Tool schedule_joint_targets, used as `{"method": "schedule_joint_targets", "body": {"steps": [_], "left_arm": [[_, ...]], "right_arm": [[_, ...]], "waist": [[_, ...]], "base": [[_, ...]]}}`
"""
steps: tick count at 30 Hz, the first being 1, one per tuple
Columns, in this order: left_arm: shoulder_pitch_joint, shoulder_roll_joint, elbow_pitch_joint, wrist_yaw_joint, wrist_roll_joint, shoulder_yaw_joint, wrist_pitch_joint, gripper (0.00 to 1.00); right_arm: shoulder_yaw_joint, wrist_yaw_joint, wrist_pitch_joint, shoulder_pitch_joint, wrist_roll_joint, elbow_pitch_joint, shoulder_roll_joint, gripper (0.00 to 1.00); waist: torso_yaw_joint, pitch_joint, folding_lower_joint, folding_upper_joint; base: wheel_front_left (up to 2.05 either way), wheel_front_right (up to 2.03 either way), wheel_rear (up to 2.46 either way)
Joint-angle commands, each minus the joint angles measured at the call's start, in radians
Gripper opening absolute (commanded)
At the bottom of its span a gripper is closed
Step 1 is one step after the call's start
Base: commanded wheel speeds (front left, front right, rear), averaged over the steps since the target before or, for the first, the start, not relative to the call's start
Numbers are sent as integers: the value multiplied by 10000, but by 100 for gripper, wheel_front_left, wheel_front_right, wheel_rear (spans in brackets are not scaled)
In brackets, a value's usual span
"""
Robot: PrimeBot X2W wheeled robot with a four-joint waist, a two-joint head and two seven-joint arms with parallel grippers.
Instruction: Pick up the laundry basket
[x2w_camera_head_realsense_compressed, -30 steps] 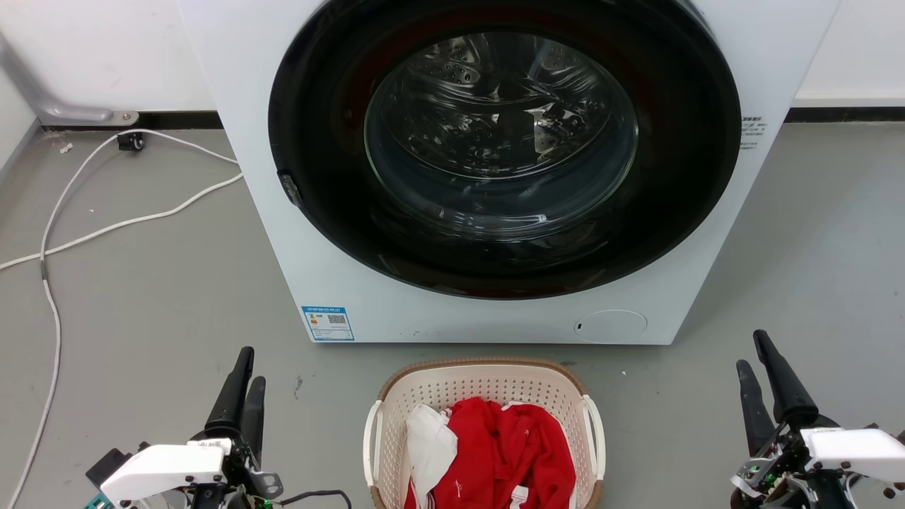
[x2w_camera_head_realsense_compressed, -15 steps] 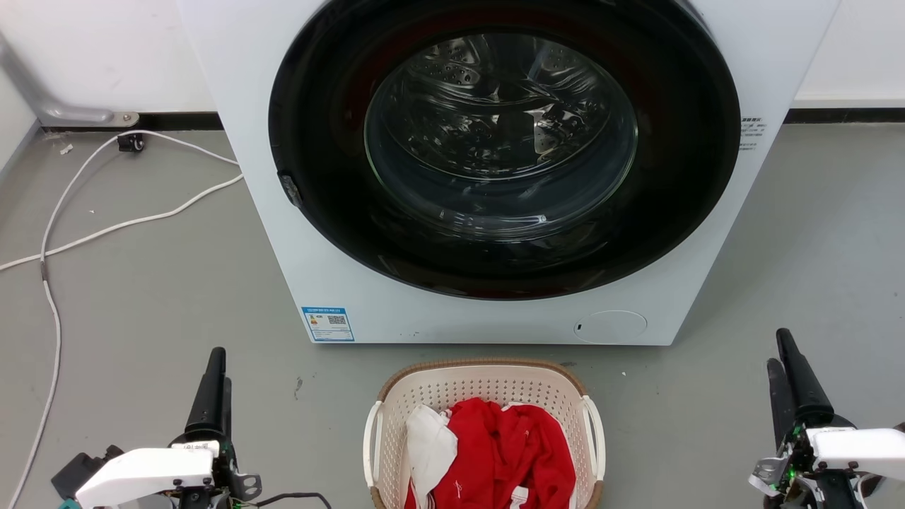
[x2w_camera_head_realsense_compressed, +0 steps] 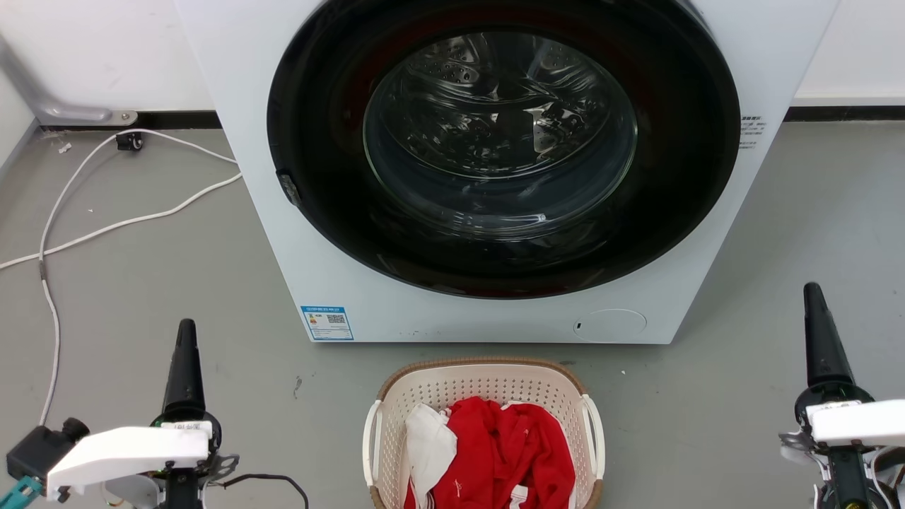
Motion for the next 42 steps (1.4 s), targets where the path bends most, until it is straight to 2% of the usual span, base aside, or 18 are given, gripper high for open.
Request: {"method": "schedule_joint_targets", "body": {"steps": [1,5,9,13,21,24,28,32,39,42], "left_arm": [[-80,36,-461,185,646,-14,-120,100],[-18,37,-972,583,1596,-275,-260,100],[54,38,-1401,763,2451,-580,-393,100],[131,39,-1696,682,3139,-891,-527,100],[282,40,-2306,563,5446,-1725,-766,100],[325,57,-2354,557,5920,-1943,-823,100],[430,259,-2205,649,6612,-2401,-936,100],[515,605,-1673,514,7250,-3174,-1049,100],[442,802,-1607,1278,7978,-3778,-1252,100],[427,926,-1618,1456,8266,-3940,-1327,100]], "right_arm": [[89,18,-124,-284,-748,-501,-29,100],[423,18,-262,-208,-2047,-917,-27,100],[611,19,-399,-207,-3187,-1257,-29,100],[859,19,-526,-153,-4243,-1545,-28,100],[1137,20,-772,100,-5522,-1535,-27,100],[1377,20,-826,182,-6126,-1416,-22,100],[1409,19,-942,294,-6814,-1200,-29,100],[1315,21,-1047,338,-7177,-1122,-26,100],[1213,21,-1254,432,-8032,-1131,-25,100],[1146,21,-1322,499,-8429,-1073,-25,100]], "waist": [[-1,4,0,-1],[-8,6,0,-1],[-11,13,0,-1],[-6,21,0,-1],[-18,32,0,-1],[-21,23,0,-1],[-43,12,0,-1],[-47,-24,0,-1],[-51,-50,0,-1],[-50,-53,0,-1]], "base": [[0,0,0],[0,0,0],[0,0,0],[0,0,0],[0,0,0],[0,0,0],[0,0,0],[0,0,0],[0,0,0],[0,0,0]]}}
